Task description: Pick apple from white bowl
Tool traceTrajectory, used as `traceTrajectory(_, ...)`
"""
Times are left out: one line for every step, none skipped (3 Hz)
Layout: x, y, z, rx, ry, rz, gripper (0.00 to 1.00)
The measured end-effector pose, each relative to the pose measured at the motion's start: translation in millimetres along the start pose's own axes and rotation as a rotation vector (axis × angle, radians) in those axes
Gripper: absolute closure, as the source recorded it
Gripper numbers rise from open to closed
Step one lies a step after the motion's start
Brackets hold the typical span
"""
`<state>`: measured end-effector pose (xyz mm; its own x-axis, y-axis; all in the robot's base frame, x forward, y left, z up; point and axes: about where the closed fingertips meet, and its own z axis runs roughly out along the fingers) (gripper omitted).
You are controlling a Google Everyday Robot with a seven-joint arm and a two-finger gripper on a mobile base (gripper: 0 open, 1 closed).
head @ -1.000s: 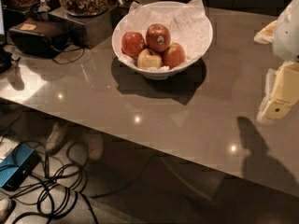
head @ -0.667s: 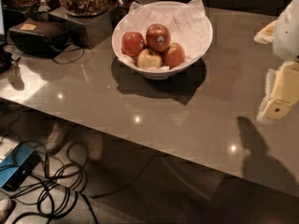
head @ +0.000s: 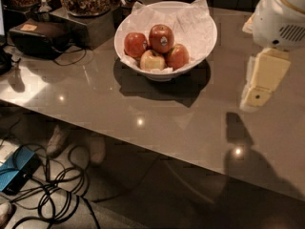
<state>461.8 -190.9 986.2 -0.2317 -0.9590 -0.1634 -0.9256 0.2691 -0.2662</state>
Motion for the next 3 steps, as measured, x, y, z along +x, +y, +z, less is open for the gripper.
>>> traceTrajectory(-24.7,-7.5,-0.2,-0.003,0.016,-0.044,0.0)
traceTrajectory(-27.5,-9.5,-1.3,0.011,0.007,-0.046,0.0)
traceTrajectory(-27.5,-9.5,-1.3,0.011,0.007,-0.046,0.0)
